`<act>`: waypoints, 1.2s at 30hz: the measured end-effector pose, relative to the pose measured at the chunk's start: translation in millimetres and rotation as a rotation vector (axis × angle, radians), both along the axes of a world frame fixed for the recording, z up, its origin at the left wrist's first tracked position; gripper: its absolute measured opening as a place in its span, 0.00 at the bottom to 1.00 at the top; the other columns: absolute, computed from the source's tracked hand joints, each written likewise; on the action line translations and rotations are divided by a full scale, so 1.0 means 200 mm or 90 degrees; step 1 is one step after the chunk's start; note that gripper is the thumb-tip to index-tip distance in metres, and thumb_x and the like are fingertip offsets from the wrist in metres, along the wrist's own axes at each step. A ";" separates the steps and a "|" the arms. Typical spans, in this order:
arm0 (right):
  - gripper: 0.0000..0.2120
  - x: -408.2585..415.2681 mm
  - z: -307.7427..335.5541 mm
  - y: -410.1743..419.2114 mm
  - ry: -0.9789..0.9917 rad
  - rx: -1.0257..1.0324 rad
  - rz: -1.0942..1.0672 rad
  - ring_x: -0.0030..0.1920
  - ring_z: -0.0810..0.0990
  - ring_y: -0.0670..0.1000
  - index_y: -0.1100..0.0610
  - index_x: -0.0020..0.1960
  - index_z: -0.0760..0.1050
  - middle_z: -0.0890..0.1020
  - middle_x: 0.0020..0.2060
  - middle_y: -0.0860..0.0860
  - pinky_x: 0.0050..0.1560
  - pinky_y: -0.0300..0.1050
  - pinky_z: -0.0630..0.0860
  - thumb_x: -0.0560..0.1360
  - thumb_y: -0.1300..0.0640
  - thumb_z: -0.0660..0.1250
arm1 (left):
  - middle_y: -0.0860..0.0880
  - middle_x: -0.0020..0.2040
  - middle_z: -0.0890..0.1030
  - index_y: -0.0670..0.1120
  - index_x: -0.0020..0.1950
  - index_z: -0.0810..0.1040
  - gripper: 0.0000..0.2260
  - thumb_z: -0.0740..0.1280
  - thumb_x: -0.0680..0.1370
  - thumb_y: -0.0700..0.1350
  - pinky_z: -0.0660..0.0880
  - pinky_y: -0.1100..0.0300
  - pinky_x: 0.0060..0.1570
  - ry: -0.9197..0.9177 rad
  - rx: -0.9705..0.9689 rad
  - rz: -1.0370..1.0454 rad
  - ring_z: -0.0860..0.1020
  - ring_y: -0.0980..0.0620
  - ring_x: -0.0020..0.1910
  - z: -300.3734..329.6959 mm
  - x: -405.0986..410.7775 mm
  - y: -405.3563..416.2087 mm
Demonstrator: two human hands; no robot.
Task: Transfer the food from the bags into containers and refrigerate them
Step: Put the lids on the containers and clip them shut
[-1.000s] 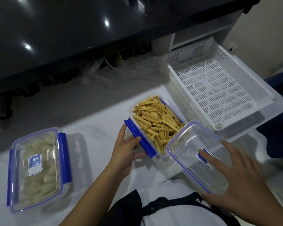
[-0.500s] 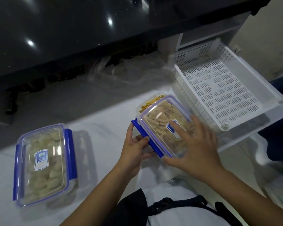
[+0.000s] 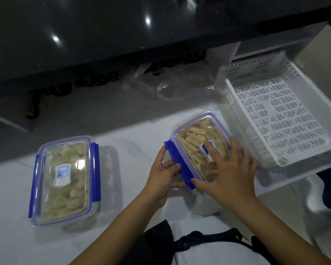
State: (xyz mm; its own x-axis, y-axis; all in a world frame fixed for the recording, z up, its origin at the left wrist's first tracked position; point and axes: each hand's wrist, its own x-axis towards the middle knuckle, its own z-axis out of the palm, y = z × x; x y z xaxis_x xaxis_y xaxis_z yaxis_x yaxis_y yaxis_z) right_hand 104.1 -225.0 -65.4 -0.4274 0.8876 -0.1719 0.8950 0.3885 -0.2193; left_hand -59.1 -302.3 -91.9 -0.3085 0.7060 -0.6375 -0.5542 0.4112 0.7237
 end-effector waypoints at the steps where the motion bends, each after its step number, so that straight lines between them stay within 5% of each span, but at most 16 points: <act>1: 0.51 0.00 0.00 0.01 -0.003 -0.013 0.000 0.76 0.54 0.66 0.32 0.76 0.52 0.49 0.79 0.55 0.72 0.68 0.55 0.56 0.20 0.59 | 0.40 0.60 0.81 0.61 0.77 0.62 0.32 0.66 0.80 0.34 0.83 0.42 0.44 0.003 -0.002 -0.004 0.85 0.42 0.53 0.00 -0.01 0.00; 7: 0.51 -0.09 0.00 0.09 -0.031 -0.063 0.020 0.76 0.48 0.64 0.32 0.76 0.46 0.42 0.78 0.53 0.72 0.66 0.49 0.59 0.22 0.63 | 0.42 0.60 0.82 0.61 0.76 0.62 0.31 0.67 0.80 0.36 0.83 0.46 0.42 0.023 -0.020 -0.018 0.85 0.44 0.53 0.01 -0.01 0.01; 13: 0.47 -0.08 -0.02 0.10 -0.064 -0.010 0.046 0.73 0.51 0.64 0.33 0.77 0.46 0.44 0.78 0.55 0.64 0.59 0.47 0.62 0.17 0.53 | 0.44 0.59 0.83 0.59 0.75 0.64 0.29 0.67 0.80 0.38 0.83 0.51 0.39 0.042 -0.019 -0.018 0.86 0.47 0.51 0.03 -0.02 0.01; 22: 0.39 -0.05 0.06 0.07 -0.042 -0.078 0.124 0.65 0.64 0.60 0.34 0.77 0.50 0.49 0.78 0.53 0.65 0.57 0.64 0.69 0.24 0.46 | 0.45 0.58 0.82 0.65 0.74 0.67 0.24 0.64 0.83 0.43 0.82 0.54 0.38 0.141 -0.004 -0.012 0.85 0.50 0.48 0.10 -0.05 0.01; 26: 0.35 0.00 0.07 0.09 -0.010 -0.032 0.207 0.78 0.47 0.60 0.36 0.76 0.56 0.50 0.81 0.51 0.74 0.64 0.47 0.72 0.26 0.50 | 0.48 0.53 0.85 0.62 0.73 0.69 0.21 0.64 0.83 0.44 0.83 0.52 0.40 0.157 -0.014 -0.040 0.85 0.51 0.49 0.14 -0.12 -0.05; 29: 0.35 -0.05 -0.02 0.11 -0.021 -0.037 0.279 0.78 0.30 0.55 0.38 0.79 0.43 0.39 0.81 0.48 0.75 0.67 0.36 0.76 0.28 0.45 | 0.49 0.57 0.83 0.62 0.73 0.68 0.25 0.70 0.78 0.47 0.84 0.50 0.42 0.166 -0.023 -0.066 0.85 0.51 0.52 0.17 -0.12 -0.07; 36: 0.35 -0.07 -0.14 0.10 0.048 0.010 0.301 0.80 0.37 0.53 0.45 0.81 0.43 0.44 0.81 0.51 0.76 0.67 0.46 0.79 0.31 0.44 | 0.56 0.55 0.78 0.67 0.69 0.65 0.26 0.71 0.78 0.47 0.83 0.57 0.38 0.289 -0.034 -0.086 0.82 0.52 0.51 0.18 -0.05 -0.03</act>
